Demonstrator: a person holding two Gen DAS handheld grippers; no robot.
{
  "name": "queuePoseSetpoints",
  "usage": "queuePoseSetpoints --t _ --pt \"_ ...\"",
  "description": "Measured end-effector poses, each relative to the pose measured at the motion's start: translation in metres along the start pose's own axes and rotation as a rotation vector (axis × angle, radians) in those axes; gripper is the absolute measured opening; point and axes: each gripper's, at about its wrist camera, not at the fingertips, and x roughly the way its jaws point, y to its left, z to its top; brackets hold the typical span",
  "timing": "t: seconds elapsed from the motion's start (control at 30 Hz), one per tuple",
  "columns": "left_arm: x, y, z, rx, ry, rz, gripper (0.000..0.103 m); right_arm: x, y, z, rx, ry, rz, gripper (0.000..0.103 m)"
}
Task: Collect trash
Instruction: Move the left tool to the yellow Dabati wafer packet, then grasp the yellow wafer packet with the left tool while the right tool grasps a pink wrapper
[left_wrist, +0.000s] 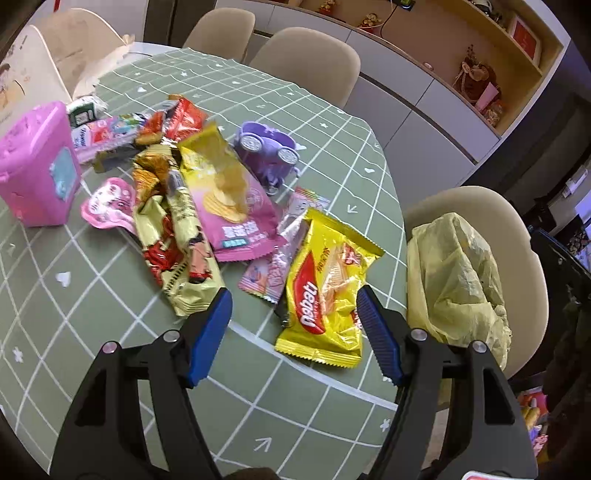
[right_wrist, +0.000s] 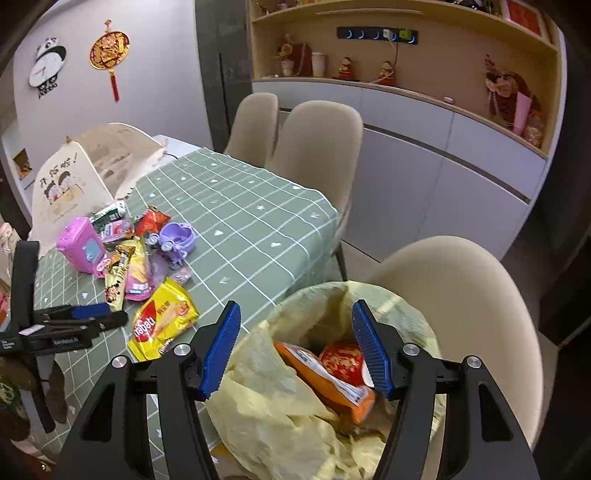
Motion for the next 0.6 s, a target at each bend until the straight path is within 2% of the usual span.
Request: queuePoseSetpoints --t 0.17,0.3,0.5,0.6 --pt "-0.003 -0.005 0.002 0.048 -0.036 -0.045 0.066 0.013 -0.003 -0.001 0.001 0.019 0.012 0.059" --pt "0.005 -0.012 0.004 0.102 -0.011 -0.009 0.066 0.014 -0.003 0.001 0.004 -0.003 0.029 0.059" --pt "0.031 -0.01 0.009 0.076 0.04 0.015 0.051 0.011 0.0 0.0 0.012 -0.025 0.044 0.059" --pt "0.04 -0.02 0.01 0.112 0.049 0.024 0.042 0.012 0.0 -0.002 0.017 -0.019 0.041 0.059"
